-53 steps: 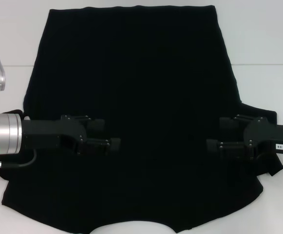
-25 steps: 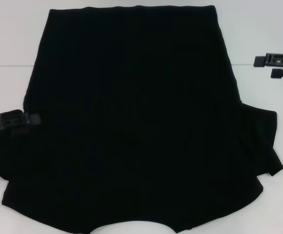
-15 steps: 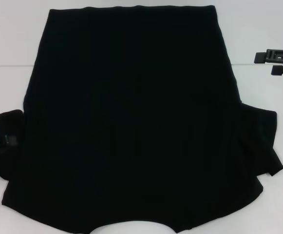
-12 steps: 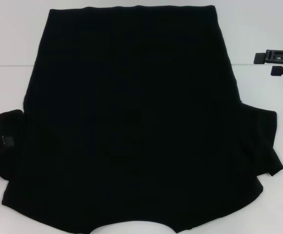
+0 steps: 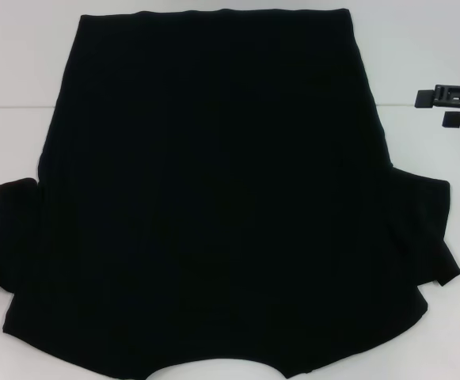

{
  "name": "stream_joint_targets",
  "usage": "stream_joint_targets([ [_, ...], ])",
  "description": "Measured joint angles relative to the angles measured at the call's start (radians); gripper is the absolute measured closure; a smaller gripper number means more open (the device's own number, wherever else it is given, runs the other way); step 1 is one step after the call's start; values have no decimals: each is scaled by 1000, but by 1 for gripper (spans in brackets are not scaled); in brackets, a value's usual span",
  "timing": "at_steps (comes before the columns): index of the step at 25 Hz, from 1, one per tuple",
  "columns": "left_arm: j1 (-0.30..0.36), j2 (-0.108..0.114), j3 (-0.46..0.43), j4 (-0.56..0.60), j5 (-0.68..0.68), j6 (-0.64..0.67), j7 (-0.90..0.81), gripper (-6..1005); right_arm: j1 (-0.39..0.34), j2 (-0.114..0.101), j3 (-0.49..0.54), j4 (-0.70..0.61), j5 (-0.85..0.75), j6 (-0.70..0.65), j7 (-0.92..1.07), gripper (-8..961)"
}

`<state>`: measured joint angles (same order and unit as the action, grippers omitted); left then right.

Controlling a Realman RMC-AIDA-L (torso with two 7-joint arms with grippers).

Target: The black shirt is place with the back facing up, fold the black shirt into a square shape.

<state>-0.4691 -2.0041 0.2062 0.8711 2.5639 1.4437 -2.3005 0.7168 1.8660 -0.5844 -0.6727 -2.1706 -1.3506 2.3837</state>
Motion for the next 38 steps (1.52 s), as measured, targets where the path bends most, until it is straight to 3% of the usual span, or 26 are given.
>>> stream_joint_targets([
  [32, 0, -18, 32, -73, 5, -46, -18, 576, -5, 4, 9, 1, 6, -11, 2, 72],
  [38, -1, -17, 32, -70, 6, -45, -21, 809, -5, 3, 11, 1, 9, -15, 3, 77],
])
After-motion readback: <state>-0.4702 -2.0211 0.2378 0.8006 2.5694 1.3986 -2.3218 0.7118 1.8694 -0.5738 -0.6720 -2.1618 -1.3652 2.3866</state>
